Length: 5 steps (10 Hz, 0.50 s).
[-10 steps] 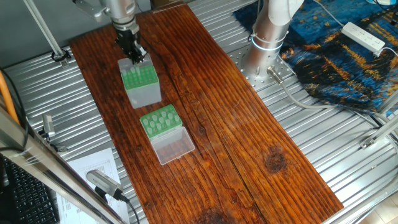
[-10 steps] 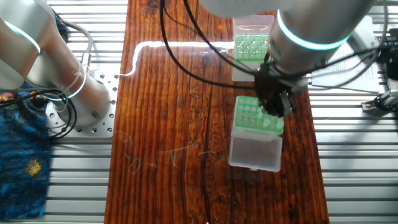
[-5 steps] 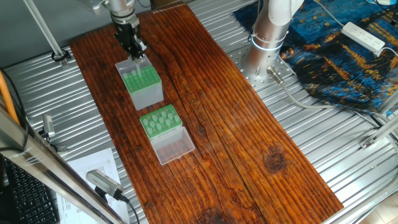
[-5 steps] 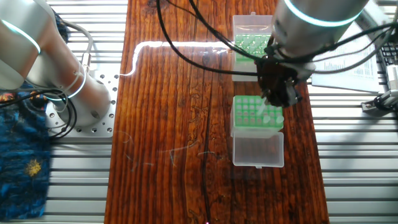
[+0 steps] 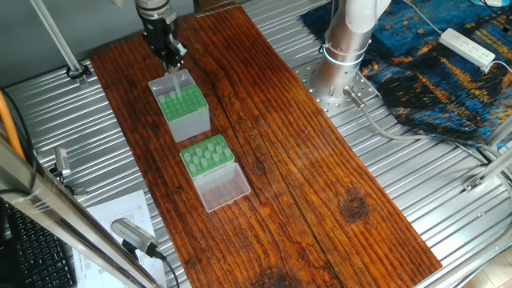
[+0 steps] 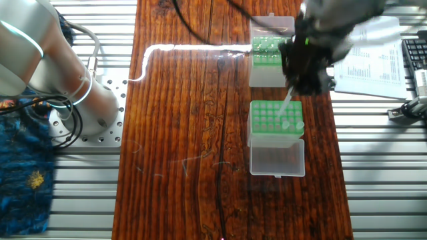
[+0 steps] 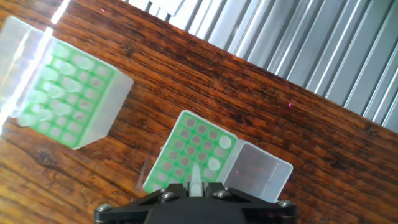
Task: Transfer all large pipette tips from one holder to another
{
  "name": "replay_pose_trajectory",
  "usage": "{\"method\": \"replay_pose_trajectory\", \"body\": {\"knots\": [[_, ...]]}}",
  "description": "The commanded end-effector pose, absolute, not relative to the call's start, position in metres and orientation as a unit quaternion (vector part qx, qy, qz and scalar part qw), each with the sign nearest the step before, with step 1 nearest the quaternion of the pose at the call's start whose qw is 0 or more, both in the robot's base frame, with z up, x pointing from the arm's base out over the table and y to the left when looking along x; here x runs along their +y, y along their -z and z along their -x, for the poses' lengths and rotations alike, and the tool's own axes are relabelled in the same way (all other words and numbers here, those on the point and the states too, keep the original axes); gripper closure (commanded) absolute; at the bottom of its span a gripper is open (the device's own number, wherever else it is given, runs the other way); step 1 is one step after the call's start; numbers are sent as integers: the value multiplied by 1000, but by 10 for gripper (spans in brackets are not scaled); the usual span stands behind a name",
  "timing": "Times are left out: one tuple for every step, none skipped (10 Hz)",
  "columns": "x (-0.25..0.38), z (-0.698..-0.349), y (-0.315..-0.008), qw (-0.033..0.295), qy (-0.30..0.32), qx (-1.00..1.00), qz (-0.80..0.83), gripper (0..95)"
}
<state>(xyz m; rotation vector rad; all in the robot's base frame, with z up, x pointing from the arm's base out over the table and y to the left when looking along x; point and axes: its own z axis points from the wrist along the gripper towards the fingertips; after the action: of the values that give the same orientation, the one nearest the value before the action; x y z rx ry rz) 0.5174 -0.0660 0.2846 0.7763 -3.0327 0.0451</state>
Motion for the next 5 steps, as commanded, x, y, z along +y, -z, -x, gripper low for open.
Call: {"method": "replay_pose_trajectory", "body": {"knots": [[-47, -521, -310, 21, -44, -965, -256, 950], [-38, -522, -319, 25, -48, -966, -255, 950], [-26, -521, -330, 25, -46, -966, -252, 950], [-17, -519, -337, 25, -46, -968, -246, 950], [-10, -517, -342, 23, -41, -969, -242, 950]]}}
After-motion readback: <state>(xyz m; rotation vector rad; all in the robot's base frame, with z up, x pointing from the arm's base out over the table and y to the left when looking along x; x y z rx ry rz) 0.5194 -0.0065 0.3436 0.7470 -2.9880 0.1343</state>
